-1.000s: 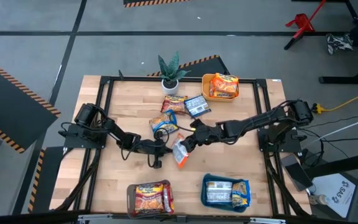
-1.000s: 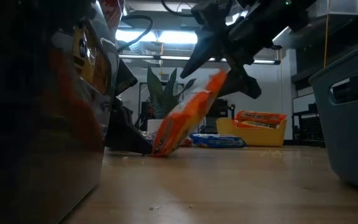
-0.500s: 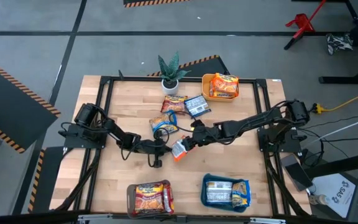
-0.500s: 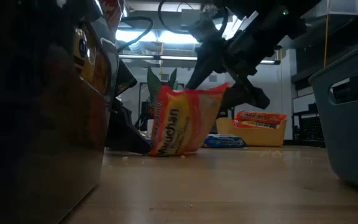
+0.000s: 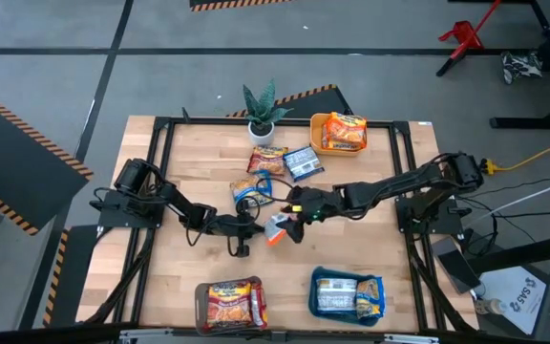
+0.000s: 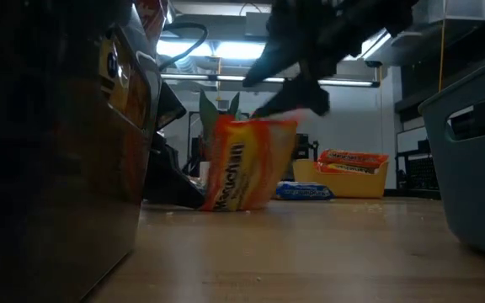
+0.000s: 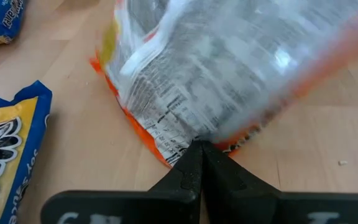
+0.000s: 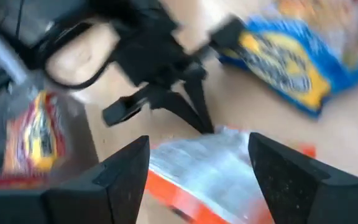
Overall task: Sort Maruchan noodles
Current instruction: Put the orange noodle pack into the yellow bin
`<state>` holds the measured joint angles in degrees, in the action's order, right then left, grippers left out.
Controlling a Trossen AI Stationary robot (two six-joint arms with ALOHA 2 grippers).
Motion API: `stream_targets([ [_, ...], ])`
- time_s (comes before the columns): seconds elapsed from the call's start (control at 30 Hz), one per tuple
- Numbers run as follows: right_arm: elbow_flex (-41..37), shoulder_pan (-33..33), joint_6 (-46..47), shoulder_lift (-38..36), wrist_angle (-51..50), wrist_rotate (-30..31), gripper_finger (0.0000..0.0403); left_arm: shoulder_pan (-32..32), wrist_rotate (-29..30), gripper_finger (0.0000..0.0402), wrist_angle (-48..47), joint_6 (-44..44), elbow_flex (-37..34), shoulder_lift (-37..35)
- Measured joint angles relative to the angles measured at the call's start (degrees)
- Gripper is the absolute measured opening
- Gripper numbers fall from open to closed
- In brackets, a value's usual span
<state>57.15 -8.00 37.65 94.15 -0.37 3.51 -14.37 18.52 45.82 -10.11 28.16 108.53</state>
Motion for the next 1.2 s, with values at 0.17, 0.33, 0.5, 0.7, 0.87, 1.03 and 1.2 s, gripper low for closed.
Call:
stream_targets([
  [0.17,2.65,-2.32,-19.56,-0.45,-3.68,-1.59,0.0260,0.09,0.09,0.0000,0.04,0.00,-0.02,0.01],
  [0.33,5.12,-6.26,-40.90,1.88,-11.21,3.85,0.0260,0.88,-0.01,0.0000,0.02,0.00,-0.02,0.00],
  [0.5,8.81,-8.31,-49.46,4.80,-12.42,8.39,0.0260,1.53,0.03,0.0000,0.04,-0.10,-0.04,0.00],
  [0.7,14.50,-8.49,-56.58,9.09,-21.06,12.56,0.0260,2.44,-1.06,0.0000,0.04,-0.17,-0.04,0.00],
  [0.87,17.36,-8.10,-62.42,13.56,-27.00,14.93,0.0260,2.56,-1.53,0.0000,0.09,-0.15,-0.04,0.00],
  [1.03,19.50,-8.12,-61.98,14.96,-27.40,18.37,0.0251,2.56,-1.67,0.0000,0.10,-0.15,-0.07,0.00],
  [1.2,21.35,-7.69,-62.05,14.88,-31.30,18.47,0.0189,2.54,-1.77,0.0000,0.22,-0.14,-0.07,0.00],
])
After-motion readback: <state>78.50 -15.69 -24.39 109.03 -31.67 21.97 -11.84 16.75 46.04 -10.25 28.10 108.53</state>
